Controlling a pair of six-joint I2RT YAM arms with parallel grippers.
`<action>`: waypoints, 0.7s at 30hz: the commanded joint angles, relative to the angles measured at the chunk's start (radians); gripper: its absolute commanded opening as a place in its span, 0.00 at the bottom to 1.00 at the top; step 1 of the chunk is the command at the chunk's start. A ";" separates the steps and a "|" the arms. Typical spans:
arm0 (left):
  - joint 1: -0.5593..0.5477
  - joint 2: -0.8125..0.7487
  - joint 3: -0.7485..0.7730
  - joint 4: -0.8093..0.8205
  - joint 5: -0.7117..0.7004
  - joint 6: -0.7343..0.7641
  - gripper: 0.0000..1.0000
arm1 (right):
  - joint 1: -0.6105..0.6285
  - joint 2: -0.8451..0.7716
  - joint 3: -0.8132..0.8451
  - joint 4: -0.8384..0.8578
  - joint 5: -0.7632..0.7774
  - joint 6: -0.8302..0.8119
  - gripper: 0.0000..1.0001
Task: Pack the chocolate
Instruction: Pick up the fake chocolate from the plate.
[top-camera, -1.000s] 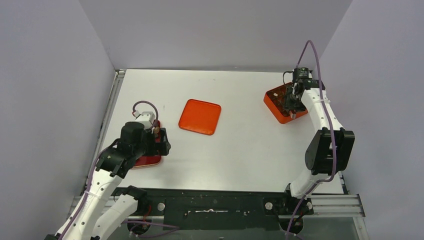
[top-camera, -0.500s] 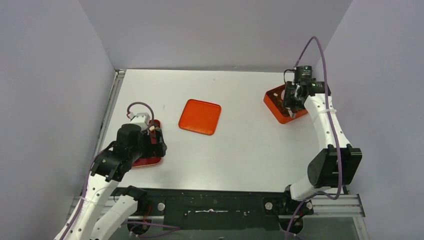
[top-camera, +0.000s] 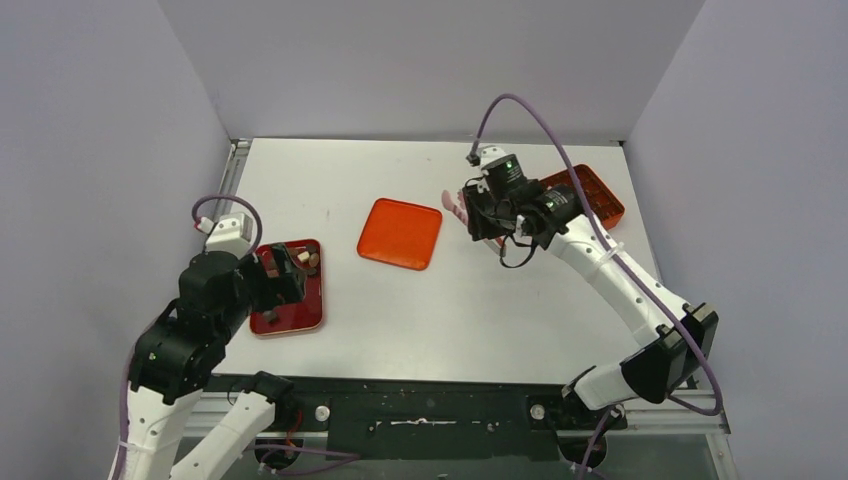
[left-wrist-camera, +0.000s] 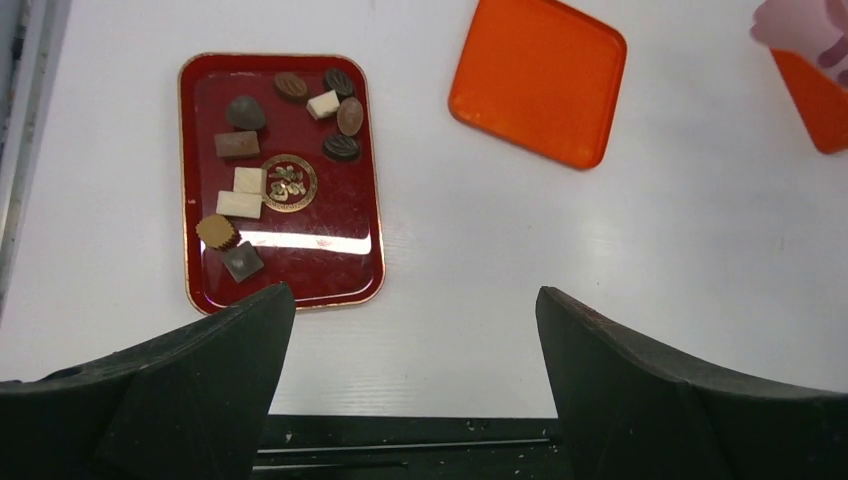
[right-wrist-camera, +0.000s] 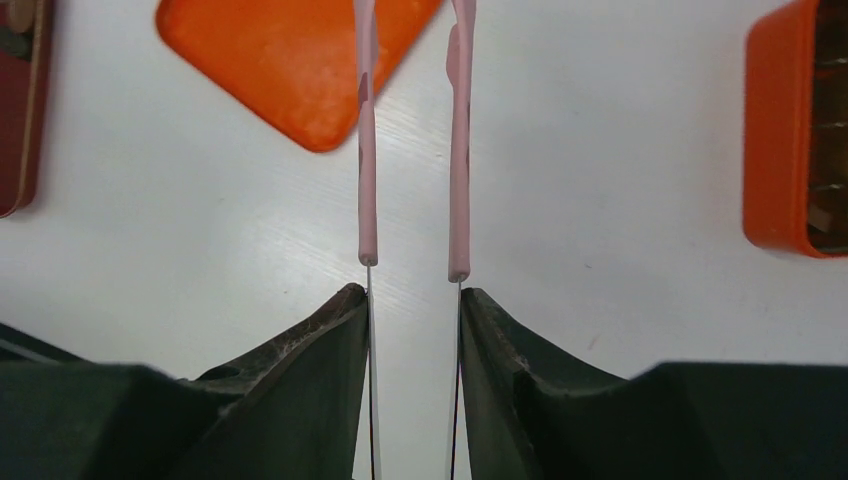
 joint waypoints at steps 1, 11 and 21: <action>0.001 -0.031 0.090 -0.019 -0.076 -0.025 0.89 | 0.121 -0.006 0.002 0.144 0.015 0.045 0.36; 0.001 -0.065 0.178 -0.037 -0.148 -0.021 0.90 | 0.382 0.210 0.091 0.261 0.029 0.034 0.35; 0.001 -0.100 0.264 -0.058 -0.234 -0.043 0.92 | 0.556 0.493 0.333 0.293 0.020 -0.083 0.36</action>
